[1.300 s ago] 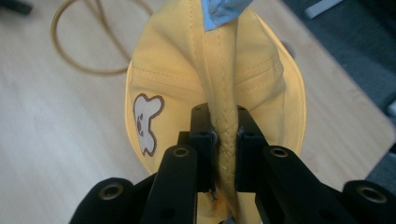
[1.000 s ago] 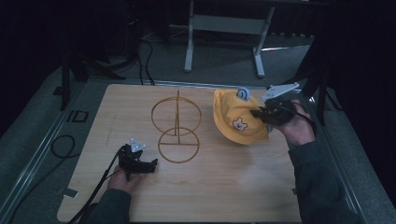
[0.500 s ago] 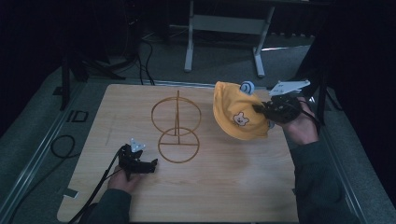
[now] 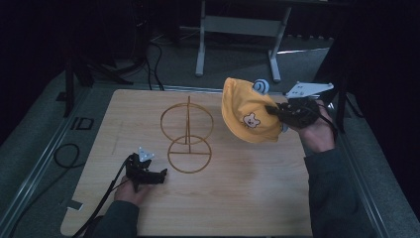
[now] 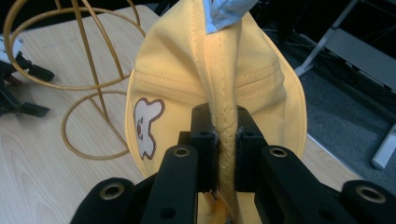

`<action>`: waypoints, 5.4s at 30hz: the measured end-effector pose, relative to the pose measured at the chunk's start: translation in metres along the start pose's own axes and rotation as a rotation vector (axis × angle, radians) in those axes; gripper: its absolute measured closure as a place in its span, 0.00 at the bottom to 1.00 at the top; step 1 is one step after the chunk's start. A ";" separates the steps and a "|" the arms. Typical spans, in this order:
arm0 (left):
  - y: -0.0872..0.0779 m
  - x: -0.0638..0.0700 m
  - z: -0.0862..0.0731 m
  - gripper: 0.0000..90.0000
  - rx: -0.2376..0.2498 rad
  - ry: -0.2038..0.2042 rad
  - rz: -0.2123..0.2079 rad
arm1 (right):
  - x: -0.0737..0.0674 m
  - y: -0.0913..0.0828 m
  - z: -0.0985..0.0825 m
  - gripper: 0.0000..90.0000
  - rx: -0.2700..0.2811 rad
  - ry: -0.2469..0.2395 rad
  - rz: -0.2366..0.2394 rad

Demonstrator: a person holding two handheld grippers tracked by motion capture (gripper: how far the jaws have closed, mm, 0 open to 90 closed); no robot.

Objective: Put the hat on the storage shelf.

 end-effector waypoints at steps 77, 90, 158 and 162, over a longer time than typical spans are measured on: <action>0.000 0.000 0.000 0.02 0.000 0.001 -0.001 | -0.069 0.006 0.075 0.91 0.144 -0.137 0.210; 0.000 0.000 0.000 0.02 0.000 0.000 -0.001 | -0.073 0.016 0.095 0.91 0.144 -0.137 0.220; 0.000 0.000 0.000 0.02 0.005 -0.004 0.001 | -0.131 0.099 0.150 0.88 -0.102 -0.261 0.186; 0.000 0.000 0.000 0.02 0.003 -0.002 0.000 | -0.123 0.103 0.152 0.79 -0.104 -0.226 0.126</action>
Point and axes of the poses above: each handheld gripper's, and its own axes: y roughly forward along the jaws, z roughly out of its top, x roughly to its right, the point moved 8 cm from there along y, roughly forward along the jaws, and after that the axes turned 14 degrees about -x, right-handed, at the moved point
